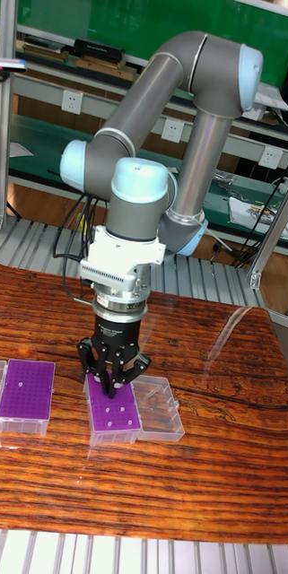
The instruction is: Transfer all small pipette tips from one holder to another
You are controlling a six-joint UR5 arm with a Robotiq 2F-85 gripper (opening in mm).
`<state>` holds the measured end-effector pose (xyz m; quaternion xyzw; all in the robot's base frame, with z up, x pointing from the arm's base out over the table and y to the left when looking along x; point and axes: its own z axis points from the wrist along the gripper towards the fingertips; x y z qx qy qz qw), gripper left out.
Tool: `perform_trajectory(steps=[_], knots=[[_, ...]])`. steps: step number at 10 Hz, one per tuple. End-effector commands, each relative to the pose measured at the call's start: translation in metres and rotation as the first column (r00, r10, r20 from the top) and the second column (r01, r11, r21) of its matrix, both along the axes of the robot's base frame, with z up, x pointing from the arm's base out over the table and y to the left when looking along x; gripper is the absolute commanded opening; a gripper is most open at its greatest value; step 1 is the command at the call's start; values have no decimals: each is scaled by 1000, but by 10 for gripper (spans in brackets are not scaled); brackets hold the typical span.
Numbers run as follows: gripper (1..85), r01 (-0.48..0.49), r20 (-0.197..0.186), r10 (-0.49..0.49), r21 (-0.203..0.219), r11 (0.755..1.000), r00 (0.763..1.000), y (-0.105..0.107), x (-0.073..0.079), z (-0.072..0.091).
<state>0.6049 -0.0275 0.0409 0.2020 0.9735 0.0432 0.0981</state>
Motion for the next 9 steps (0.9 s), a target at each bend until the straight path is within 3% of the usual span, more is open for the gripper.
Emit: perform_trajectory(steps=[1, 3, 9], knots=[[10, 43, -11, -43, -18, 999, 999, -1, 2, 3], [10, 56, -24, -57, -36, 998, 998, -2, 2, 5], [10, 71, -44, -71, -8, 997, 996, -6, 3, 13]])
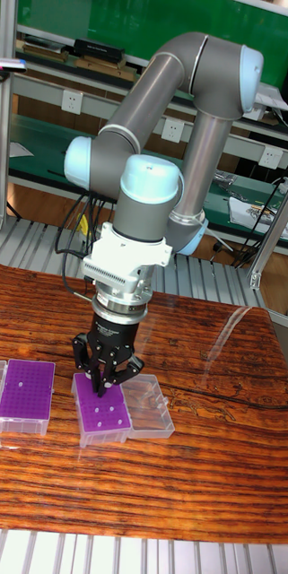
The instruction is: Transfer all small pipette tips from one holder to another
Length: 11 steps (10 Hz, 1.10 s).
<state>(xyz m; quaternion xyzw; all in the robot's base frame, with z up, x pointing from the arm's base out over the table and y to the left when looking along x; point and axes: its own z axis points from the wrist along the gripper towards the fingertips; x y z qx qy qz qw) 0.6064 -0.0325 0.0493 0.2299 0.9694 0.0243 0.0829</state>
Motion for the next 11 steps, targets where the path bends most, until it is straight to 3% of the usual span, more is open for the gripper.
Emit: perform_trajectory(steps=[1, 11], knots=[[10, 11, -4, -11, 18, 1000, 1000, -2, 2, 5], [10, 4, -28, -4, 1, 1000, 1000, -10, 1, 15]])
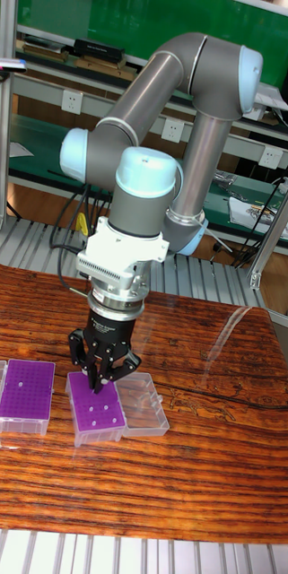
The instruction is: Transfer all small pipette tips from one holder to another
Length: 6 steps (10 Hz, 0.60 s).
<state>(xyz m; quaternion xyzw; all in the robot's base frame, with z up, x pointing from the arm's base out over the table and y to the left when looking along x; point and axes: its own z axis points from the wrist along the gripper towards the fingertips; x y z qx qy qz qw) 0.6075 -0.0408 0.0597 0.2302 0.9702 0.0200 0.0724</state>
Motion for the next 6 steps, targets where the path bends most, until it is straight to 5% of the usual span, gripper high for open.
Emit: perform_trajectory(steps=[1, 6], knots=[[10, 3, -7, -3, 4, 1000, 1000, -2, 0, 6], [10, -3, -2, 3, 11, 1000, 1000, -5, 2, 13]])
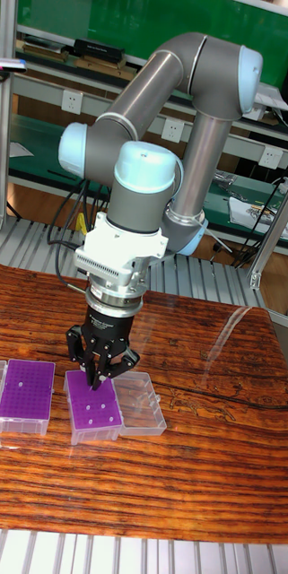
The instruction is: Transfer all small pipette tips from one holder to another
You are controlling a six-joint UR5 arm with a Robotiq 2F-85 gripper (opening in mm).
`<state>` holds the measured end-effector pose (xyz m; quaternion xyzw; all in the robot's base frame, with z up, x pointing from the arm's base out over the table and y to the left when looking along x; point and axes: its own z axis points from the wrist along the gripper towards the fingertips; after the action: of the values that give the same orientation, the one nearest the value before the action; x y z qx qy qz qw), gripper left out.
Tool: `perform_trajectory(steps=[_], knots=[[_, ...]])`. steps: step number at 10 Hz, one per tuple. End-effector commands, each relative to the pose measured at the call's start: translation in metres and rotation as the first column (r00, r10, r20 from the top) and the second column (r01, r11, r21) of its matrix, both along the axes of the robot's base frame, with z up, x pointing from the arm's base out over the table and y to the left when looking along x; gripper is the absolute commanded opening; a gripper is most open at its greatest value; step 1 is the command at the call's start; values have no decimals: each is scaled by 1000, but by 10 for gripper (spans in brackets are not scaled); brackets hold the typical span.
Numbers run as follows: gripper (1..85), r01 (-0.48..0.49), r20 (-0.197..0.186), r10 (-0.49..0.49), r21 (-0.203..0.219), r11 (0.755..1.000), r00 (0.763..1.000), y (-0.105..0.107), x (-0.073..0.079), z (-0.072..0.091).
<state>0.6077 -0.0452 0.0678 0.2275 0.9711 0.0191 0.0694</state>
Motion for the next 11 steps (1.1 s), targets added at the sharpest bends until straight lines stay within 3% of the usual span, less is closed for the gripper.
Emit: perform_trajectory(steps=[1, 5, 7, 9, 11], knots=[[10, -6, 4, 6, 5, 1000, 1000, -3, 2, 6], [10, -23, -6, 23, -13, 1000, 1000, -8, 0, 9], [10, -82, -17, 81, -65, 995, 997, -20, -3, 10], [10, -180, -48, 175, -142, 973, 983, -42, -7, 13], [10, -199, -66, 191, -144, 970, 979, -49, -11, 15]])
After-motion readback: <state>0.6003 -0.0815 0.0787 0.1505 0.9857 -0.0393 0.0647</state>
